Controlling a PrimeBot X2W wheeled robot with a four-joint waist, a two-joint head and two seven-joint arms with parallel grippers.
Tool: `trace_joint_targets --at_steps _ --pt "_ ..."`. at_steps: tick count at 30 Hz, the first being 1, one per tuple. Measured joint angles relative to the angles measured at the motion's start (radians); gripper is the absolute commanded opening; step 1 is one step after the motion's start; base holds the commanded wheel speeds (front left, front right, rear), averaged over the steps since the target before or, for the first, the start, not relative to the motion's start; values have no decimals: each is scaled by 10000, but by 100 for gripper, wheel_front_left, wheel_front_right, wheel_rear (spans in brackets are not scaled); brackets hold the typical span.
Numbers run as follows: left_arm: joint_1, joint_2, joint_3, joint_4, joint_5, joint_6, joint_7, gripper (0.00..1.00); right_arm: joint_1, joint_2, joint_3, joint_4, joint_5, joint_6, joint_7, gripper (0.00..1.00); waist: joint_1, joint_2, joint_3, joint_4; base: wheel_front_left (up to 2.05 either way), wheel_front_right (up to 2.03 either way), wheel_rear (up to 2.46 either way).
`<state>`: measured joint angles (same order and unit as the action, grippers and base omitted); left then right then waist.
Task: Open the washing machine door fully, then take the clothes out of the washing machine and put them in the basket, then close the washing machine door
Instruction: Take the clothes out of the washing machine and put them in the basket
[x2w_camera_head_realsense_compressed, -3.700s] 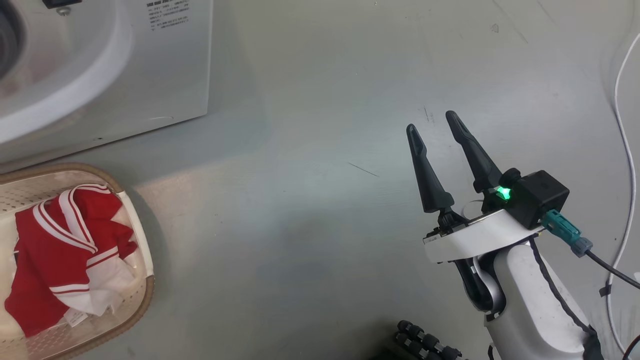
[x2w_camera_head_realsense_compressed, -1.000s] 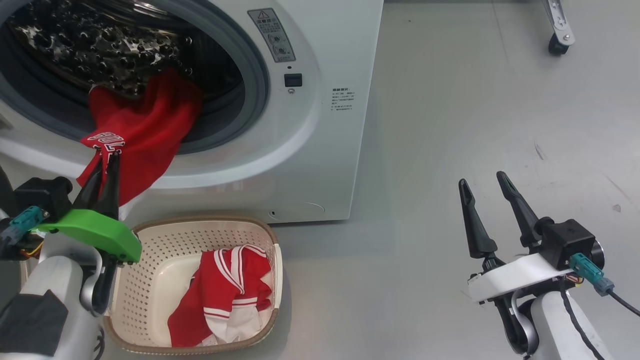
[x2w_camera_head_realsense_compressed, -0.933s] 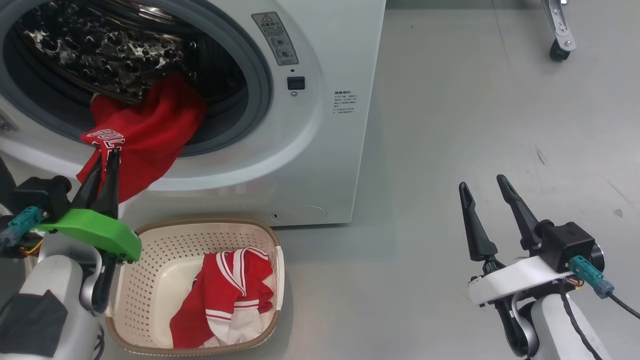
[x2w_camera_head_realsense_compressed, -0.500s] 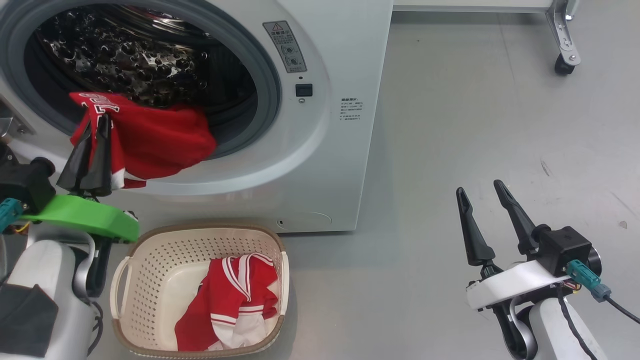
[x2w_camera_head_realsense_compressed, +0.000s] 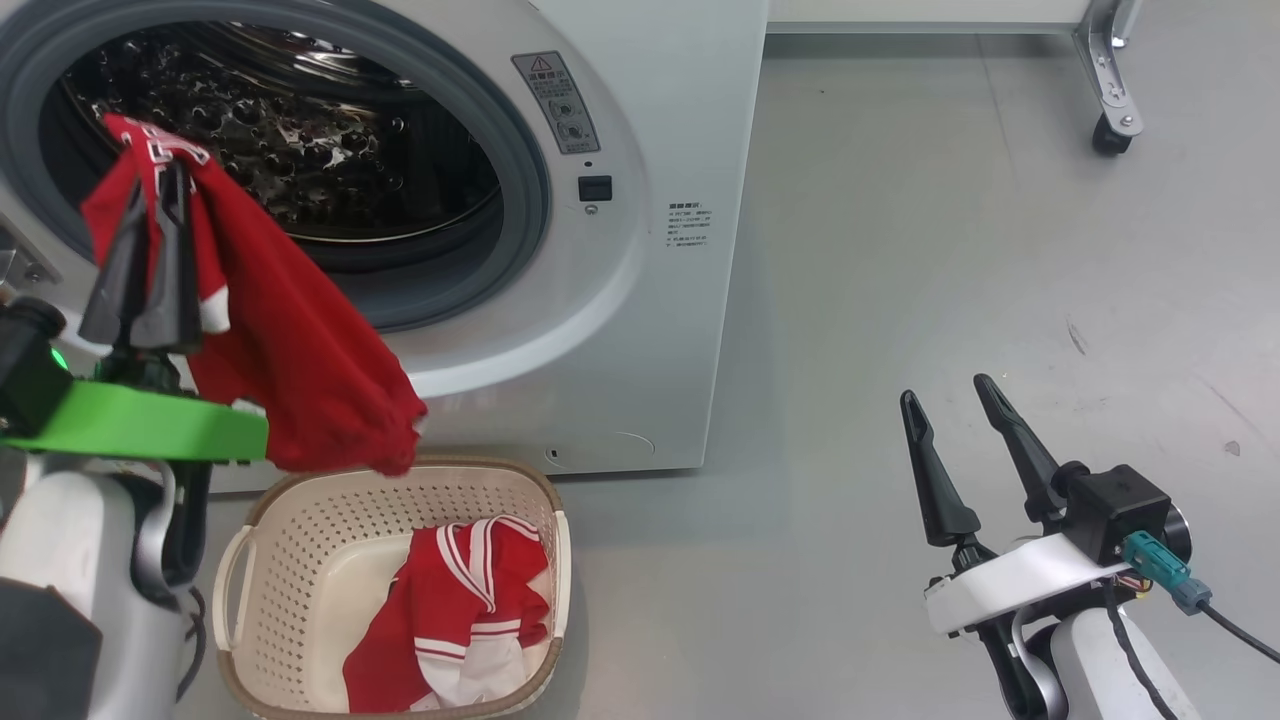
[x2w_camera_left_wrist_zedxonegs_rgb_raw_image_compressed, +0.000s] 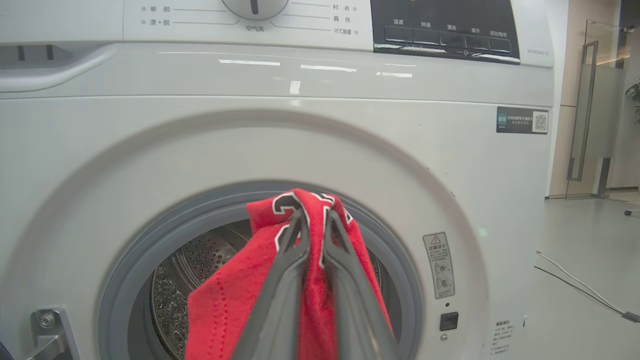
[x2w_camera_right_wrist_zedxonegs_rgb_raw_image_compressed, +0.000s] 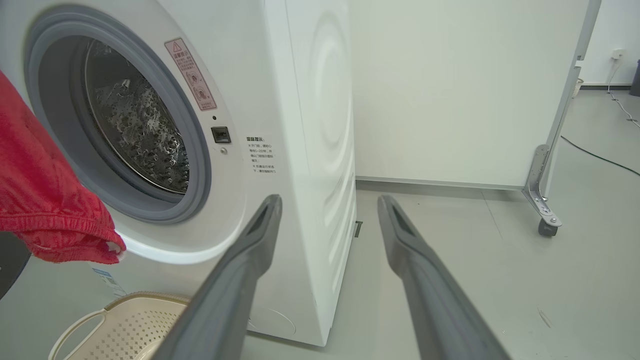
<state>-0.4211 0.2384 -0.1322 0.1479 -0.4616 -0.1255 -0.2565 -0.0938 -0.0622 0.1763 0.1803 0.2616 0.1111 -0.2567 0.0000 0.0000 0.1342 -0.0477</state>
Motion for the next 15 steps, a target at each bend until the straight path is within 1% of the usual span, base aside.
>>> trace_joint_targets --at_steps 6,15 --pt "761 -2 -222 251 77 0 0 0 12 2 0 0 0 12 0 100 0 0 30 -87 0 0 0" --pt "1187 -146 -512 571 -50 2 69 0 15 6 -59 -111 0 13 0 100 0 0 323 -143 0 0 0"
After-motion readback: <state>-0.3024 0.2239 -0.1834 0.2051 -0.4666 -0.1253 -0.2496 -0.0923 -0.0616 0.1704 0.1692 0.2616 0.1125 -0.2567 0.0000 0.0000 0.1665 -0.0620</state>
